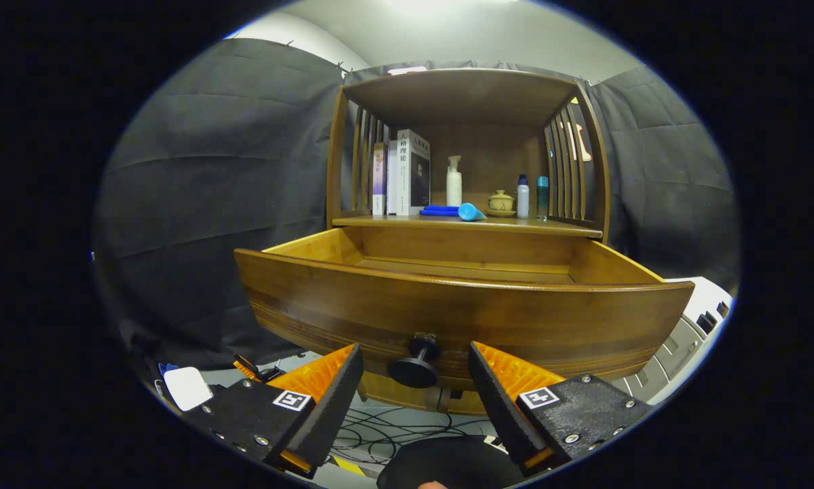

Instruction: Pull open the drawer, take out the items inside it, and place them on the countertop above the cabinet.

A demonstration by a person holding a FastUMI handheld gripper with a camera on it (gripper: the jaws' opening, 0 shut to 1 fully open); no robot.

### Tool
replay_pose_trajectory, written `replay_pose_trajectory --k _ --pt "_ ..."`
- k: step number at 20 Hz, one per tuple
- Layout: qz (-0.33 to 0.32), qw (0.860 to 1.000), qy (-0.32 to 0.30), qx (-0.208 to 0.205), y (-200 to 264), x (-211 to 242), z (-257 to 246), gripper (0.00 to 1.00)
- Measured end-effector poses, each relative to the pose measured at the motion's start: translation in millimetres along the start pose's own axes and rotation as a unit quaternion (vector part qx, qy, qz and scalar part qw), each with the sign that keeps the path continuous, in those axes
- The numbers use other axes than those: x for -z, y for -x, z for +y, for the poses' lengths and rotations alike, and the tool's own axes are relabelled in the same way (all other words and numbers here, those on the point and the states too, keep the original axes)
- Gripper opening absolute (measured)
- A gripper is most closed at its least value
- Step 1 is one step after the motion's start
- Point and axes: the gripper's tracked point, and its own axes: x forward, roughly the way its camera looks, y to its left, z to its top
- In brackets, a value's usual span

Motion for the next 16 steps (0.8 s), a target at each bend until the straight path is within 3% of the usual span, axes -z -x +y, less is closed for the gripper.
replay_pose_trajectory --k 6,16 --pt "0.003 1.0 -0.022 0.003 -10.3 0.2 -0.7 0.93" --pt "0.007 0.999 -0.032 0.043 -26.0 -2.9 -16.8 0.92"
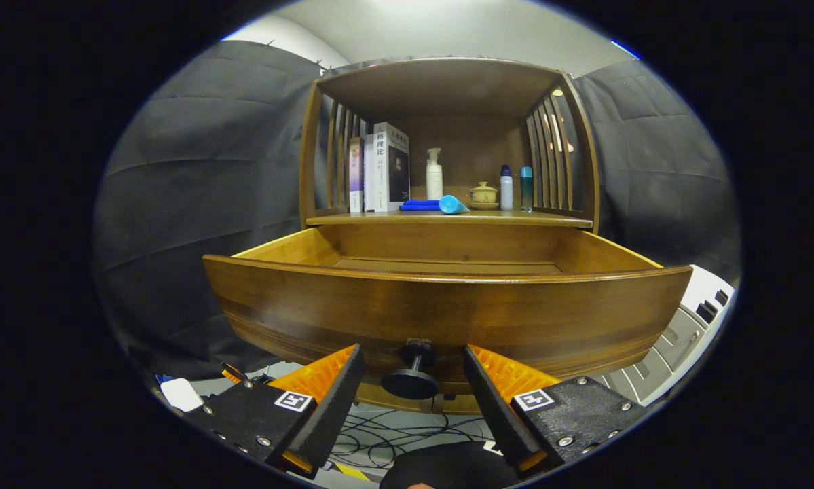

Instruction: Pull open the drawer, take out the items inside it, and place them on the countertop above the cabinet.

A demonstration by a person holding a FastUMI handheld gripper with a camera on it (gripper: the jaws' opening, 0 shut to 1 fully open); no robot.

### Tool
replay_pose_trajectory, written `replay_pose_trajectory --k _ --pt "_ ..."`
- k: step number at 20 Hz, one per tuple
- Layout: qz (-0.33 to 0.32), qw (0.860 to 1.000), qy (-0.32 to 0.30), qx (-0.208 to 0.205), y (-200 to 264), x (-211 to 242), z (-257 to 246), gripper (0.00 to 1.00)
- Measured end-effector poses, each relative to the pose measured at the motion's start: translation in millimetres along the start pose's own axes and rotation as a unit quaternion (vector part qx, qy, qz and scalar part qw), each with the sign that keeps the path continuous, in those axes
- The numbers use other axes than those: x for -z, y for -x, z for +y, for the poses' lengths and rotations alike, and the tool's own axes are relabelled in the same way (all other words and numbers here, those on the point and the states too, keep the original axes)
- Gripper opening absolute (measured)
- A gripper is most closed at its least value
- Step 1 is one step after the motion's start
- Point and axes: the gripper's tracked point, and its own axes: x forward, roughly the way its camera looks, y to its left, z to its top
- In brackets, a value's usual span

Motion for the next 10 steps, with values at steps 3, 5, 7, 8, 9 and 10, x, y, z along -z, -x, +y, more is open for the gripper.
replay_pose_trajectory --k 3,5,7,8,9,10 --pt "0.0 1.0 -0.007 0.007 -1.5 -1.7 0.7 0.92" --pt "-0.002 1.0 0.009 0.01 -1.3 -0.3 1.1 0.92" --pt "-0.003 1.0 0.013 0.011 -2.1 0.4 2.4 0.92" --pt "-0.003 1.0 0.011 0.012 -3.4 0.8 2.2 0.92" --pt "-0.002 1.0 0.009 0.013 -4.3 0.7 2.1 0.92" --pt "-0.002 1.0 0.008 0.014 -5.9 0.1 2.3 0.92"
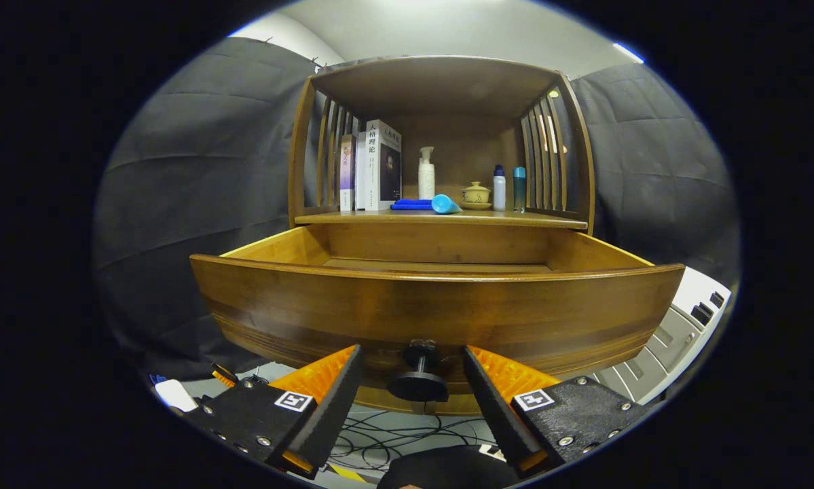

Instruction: Pull open the drawer, take out the items inside it, and place them on the countertop above the cabinet.

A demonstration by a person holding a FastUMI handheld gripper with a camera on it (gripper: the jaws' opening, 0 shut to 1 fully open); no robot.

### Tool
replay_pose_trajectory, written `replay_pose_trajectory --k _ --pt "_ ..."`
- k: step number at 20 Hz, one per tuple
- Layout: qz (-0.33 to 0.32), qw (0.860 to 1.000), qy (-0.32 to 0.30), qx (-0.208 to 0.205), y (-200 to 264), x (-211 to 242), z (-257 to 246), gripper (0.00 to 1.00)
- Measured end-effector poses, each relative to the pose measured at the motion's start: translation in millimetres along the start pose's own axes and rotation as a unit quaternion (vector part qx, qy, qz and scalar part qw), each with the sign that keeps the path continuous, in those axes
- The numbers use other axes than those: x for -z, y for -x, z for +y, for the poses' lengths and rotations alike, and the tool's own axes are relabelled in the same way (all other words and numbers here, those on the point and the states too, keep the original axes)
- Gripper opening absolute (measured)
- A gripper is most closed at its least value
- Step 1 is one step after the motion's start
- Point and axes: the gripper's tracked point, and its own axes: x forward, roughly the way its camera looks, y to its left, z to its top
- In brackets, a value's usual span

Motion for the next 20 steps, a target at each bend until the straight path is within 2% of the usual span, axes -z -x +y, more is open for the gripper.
replay_pose_trajectory --k 20 --pt "0.009 1.0 0.009 0.021 -57.4 -15.2 -0.9 0.93"
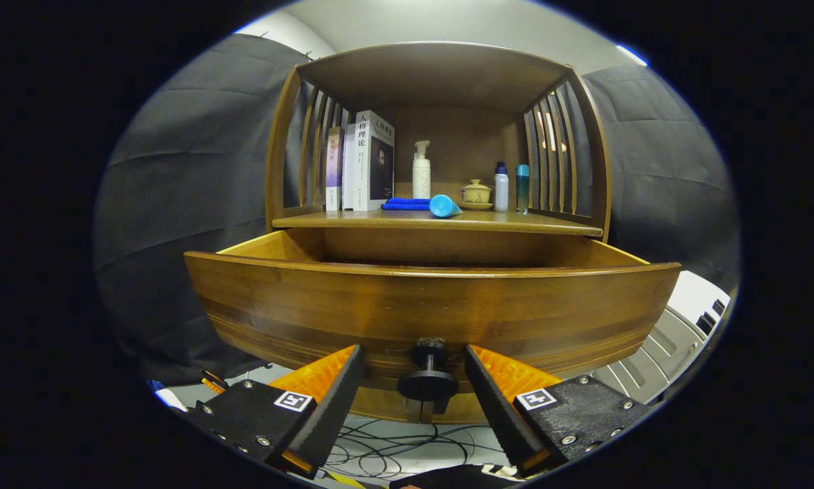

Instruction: Pull open the drawer, take out the items inside it, and place them on the countertop above the cabinet.

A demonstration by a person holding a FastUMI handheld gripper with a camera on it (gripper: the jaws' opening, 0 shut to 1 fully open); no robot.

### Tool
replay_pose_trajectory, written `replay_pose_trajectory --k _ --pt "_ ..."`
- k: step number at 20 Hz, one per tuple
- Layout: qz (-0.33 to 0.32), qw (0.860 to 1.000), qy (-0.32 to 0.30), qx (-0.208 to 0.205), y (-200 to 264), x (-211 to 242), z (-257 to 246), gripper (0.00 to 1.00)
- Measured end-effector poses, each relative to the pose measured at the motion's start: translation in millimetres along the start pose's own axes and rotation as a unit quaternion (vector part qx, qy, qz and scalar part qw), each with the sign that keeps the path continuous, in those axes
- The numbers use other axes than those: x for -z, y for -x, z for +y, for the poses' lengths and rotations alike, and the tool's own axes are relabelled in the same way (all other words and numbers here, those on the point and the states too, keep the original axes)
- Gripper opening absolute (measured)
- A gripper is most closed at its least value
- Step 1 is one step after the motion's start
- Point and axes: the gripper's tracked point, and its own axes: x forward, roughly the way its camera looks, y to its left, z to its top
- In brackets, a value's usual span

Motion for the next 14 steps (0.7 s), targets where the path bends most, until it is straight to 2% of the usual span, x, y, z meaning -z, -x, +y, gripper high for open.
replay_pose_trajectory --k 14 --pt "-0.007 1.0 0.027 0.015 -51.0 -14.4 -6.4 0.93"
